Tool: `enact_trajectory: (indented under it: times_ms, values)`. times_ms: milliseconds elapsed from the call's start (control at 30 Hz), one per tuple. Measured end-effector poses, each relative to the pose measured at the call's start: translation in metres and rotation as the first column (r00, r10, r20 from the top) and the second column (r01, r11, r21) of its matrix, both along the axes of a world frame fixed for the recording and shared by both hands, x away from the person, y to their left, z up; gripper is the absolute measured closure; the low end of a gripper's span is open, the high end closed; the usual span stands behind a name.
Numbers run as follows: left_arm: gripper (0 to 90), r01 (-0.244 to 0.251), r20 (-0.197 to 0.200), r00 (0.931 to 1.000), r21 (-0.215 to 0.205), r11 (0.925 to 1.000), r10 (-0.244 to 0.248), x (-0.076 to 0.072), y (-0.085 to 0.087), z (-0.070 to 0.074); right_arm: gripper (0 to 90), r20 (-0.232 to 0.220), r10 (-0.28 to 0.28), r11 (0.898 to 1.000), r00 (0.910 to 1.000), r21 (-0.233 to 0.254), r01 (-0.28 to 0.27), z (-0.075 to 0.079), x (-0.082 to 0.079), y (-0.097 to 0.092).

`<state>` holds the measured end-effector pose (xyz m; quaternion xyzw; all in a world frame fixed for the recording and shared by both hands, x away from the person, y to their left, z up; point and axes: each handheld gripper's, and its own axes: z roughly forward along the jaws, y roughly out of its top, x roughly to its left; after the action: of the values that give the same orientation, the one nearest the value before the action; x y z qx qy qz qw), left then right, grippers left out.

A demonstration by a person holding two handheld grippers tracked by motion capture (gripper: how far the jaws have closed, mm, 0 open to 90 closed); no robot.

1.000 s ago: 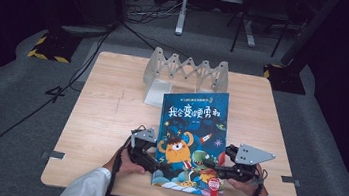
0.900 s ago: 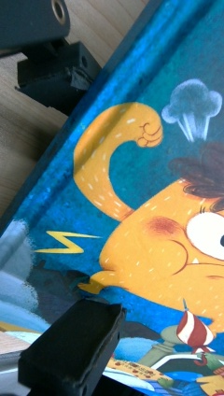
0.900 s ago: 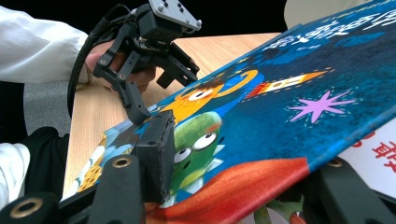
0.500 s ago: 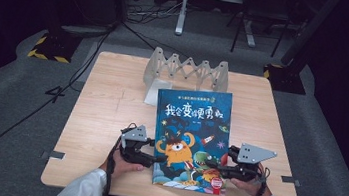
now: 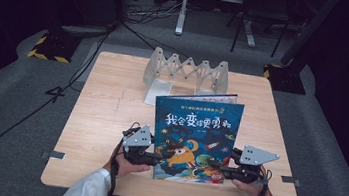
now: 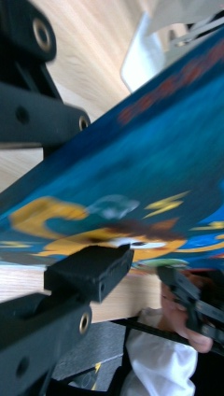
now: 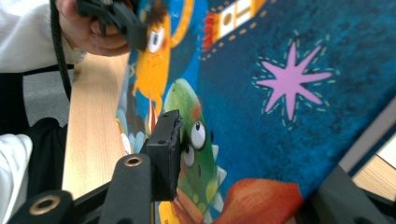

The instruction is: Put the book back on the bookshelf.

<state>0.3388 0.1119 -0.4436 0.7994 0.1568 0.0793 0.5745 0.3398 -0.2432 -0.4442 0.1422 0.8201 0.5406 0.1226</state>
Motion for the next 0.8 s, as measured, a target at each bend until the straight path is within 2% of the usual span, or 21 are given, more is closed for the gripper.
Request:
enact_trajectory:
  times_ms: [133, 200, 300, 500, 633, 800]
  values:
    - [59.8, 0.0, 0.023, 0.9997, 0.015, 0.9999, 0.0, -0.004, -0.002, 0.003, 55.5, 0.01, -0.017, 1.0, 0.9998, -0.009, 0.017, -0.001, -0.002, -0.003]
    - [61.3, -0.012, 0.03, 0.9995, 0.011, 0.9999, 0.012, -0.005, 0.001, 0.003, 55.8, 0.027, -0.045, 0.999, 0.9986, -0.014, 0.046, -0.001, -0.004, -0.006]
    - [62.9, -0.012, 0.034, 0.9994, 0.013, 0.9998, 0.012, -0.007, 0.003, 0.004, 54.2, 0.017, -0.077, 0.997, 0.9969, -0.01, 0.077, -0.002, -0.004, -0.011]
    - [68.1, 0.019, 0.054, 0.9983, 0.019, 0.9996, -0.02, -0.013, -0.001, 0.007, 55.3, 0.011, -0.083, 0.997, 0.9965, -0.006, 0.083, -0.004, -0.006, -0.017]
    - [71.5, 0.041, 0.086, 0.9954, 0.026, 0.9988, -0.043, -0.015, -0.007, 0.01, 54.8, 0.012, -0.108, 0.994, 0.9941, -0.002, 0.108, -0.003, -0.009, -0.028]
    - [75.9, 0.06, 0.083, 0.9946, 0.02, 0.998, -0.062, -0.014, -0.011, 0.011, 54.2, 0.023, -0.151, 0.989, 0.9883, 0.002, 0.151, 0.002, -0.01, -0.041]
